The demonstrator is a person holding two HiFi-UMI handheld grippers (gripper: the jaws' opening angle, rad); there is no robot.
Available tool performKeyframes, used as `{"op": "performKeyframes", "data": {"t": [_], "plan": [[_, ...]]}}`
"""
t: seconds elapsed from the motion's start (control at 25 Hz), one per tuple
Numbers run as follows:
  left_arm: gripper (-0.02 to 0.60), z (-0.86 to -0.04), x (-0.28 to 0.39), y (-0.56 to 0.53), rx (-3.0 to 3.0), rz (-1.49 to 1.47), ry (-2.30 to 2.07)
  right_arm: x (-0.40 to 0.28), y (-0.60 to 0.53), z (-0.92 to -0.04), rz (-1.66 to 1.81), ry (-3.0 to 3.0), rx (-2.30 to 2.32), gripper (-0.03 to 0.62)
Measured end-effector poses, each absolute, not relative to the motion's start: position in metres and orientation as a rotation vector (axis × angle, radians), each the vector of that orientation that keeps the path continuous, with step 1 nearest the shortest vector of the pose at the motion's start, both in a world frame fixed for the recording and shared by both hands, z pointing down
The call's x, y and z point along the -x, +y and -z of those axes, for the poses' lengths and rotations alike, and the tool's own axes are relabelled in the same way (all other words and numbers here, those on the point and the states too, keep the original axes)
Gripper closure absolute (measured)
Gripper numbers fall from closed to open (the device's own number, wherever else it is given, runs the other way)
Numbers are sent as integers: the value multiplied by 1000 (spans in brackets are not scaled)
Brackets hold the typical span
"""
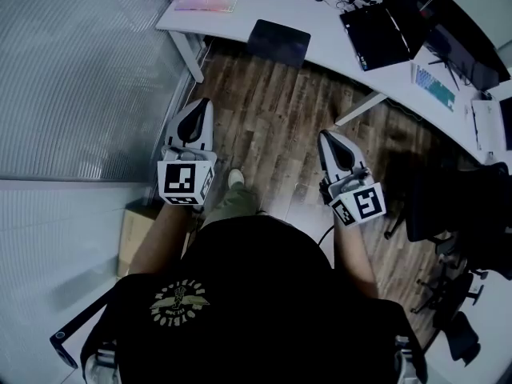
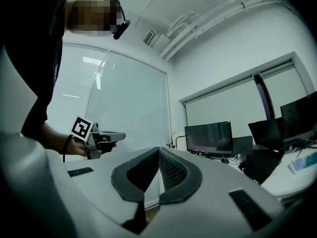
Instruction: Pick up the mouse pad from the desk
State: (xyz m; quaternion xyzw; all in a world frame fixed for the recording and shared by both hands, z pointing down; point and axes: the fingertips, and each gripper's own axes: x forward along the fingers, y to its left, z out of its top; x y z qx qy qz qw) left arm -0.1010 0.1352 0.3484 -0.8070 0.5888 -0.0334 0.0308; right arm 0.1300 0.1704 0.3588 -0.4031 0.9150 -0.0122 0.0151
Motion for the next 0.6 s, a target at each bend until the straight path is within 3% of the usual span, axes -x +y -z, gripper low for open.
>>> {"op": "performKeyframes", "data": {"t": [0.6], "plan": [[572, -331, 120, 46, 2551, -45, 1776, -103, 83, -348, 51, 2845, 1264, 592]]}}
